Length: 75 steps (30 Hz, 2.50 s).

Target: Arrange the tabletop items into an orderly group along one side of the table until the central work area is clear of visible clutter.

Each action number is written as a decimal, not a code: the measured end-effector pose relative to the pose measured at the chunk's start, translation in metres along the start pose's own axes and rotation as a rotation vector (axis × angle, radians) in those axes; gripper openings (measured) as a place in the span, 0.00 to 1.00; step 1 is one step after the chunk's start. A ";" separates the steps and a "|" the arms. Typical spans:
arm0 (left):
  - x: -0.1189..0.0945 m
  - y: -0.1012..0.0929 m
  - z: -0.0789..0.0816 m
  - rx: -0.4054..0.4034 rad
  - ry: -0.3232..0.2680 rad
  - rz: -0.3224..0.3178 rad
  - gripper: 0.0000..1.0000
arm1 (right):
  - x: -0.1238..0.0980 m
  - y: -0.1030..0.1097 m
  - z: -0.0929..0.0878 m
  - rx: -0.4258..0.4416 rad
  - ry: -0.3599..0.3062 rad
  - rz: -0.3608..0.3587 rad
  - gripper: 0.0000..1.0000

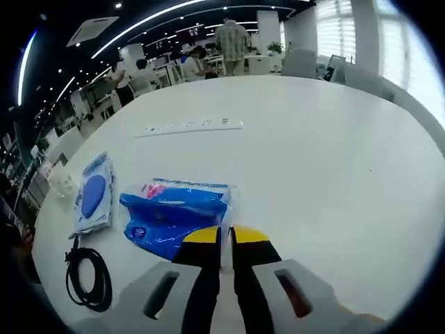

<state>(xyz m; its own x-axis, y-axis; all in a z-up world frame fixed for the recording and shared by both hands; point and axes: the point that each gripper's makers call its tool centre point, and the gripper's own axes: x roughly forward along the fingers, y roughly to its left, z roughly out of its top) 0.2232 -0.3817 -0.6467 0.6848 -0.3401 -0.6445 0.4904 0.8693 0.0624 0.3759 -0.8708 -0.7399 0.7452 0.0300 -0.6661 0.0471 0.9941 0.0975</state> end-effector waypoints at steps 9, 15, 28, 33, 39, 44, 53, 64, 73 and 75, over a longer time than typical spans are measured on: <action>-0.003 -0.001 0.001 0.008 -0.004 -0.009 0.59 | -0.033 0.013 -0.008 -0.262 0.014 -0.072 0.06; -0.003 -0.001 0.002 0.016 -0.006 -0.017 0.58 | -0.061 0.037 -0.031 -0.247 0.056 -0.081 0.09; -0.005 -0.001 0.003 0.022 -0.017 -0.021 0.57 | -0.085 0.049 -0.056 -0.395 0.067 -0.122 0.14; -0.006 -0.003 0.003 0.026 -0.019 -0.023 0.57 | -0.091 0.055 -0.059 -0.458 0.065 -0.154 0.16; -0.007 -0.004 0.002 0.024 -0.018 -0.025 0.56 | -0.096 0.061 -0.061 -0.469 0.051 -0.172 0.16; -0.006 -0.007 0.000 0.030 -0.005 -0.029 0.56 | -0.102 0.068 -0.062 -0.483 0.038 -0.189 0.20; -0.004 -0.006 -0.003 0.030 0.012 -0.028 0.56 | -0.098 0.064 -0.067 -0.423 0.027 -0.199 0.22; -0.003 -0.004 -0.004 0.025 0.016 -0.022 0.55 | -0.095 0.070 -0.066 -0.338 -0.006 -0.156 0.27; -0.004 -0.001 -0.001 0.010 -0.001 -0.015 0.55 | -0.097 0.088 -0.068 -0.306 -0.015 -0.077 0.30; -0.004 0.000 0.000 0.006 -0.006 -0.013 0.55 | -0.097 0.100 -0.071 -0.286 -0.015 -0.013 0.32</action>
<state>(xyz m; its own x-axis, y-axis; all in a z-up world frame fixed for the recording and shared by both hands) 0.2201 -0.3801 -0.6443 0.6817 -0.3536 -0.6405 0.5026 0.8625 0.0586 0.2609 -0.7671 -0.7181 0.7559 0.0173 -0.6545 -0.1307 0.9835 -0.1250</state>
